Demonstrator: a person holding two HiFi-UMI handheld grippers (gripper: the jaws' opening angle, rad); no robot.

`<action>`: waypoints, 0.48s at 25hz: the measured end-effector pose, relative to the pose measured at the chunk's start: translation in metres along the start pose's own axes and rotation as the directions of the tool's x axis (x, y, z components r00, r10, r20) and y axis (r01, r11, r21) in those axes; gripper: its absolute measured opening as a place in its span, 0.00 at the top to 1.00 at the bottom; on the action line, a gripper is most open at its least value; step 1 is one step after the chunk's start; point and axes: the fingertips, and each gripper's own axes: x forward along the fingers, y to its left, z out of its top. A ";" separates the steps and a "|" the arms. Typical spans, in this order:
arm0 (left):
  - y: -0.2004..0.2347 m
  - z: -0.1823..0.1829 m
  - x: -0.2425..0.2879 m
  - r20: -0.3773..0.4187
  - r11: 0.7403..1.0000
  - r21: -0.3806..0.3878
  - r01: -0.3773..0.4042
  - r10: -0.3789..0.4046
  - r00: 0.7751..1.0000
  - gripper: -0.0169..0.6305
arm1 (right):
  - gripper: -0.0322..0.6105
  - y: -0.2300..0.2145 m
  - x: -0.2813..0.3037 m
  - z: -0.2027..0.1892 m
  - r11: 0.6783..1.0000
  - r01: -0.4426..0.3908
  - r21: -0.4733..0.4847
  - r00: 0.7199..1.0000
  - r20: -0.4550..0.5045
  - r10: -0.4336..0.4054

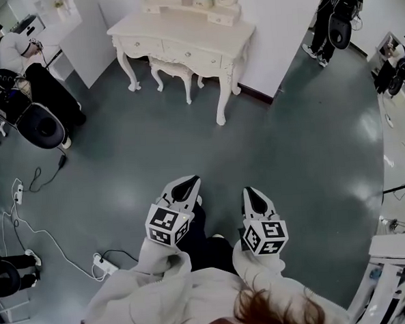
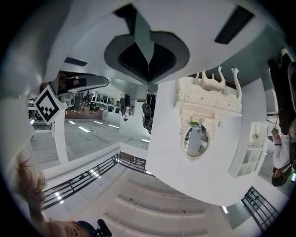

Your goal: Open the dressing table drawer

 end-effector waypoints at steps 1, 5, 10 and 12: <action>0.007 0.003 0.003 0.002 1.000 0.004 0.000 0.000 1.000 0.94 | 0.89 0.001 0.007 0.004 1.000 -0.001 -0.002 1.000 0.003 0.001; 0.036 0.017 0.021 0.001 1.000 0.021 -0.005 0.005 1.000 0.94 | 0.89 0.001 0.037 0.021 1.000 0.003 -0.004 1.000 0.011 -0.003; 0.072 0.032 0.047 -0.009 0.999 0.044 -0.003 0.004 1.000 0.95 | 0.89 -0.004 0.075 0.042 1.000 0.017 -0.002 1.000 0.015 -0.017; 0.086 0.040 0.057 -0.012 0.999 0.053 0.003 -0.003 1.000 0.95 | 0.89 -0.007 0.091 0.053 1.000 0.026 0.000 0.999 0.019 -0.026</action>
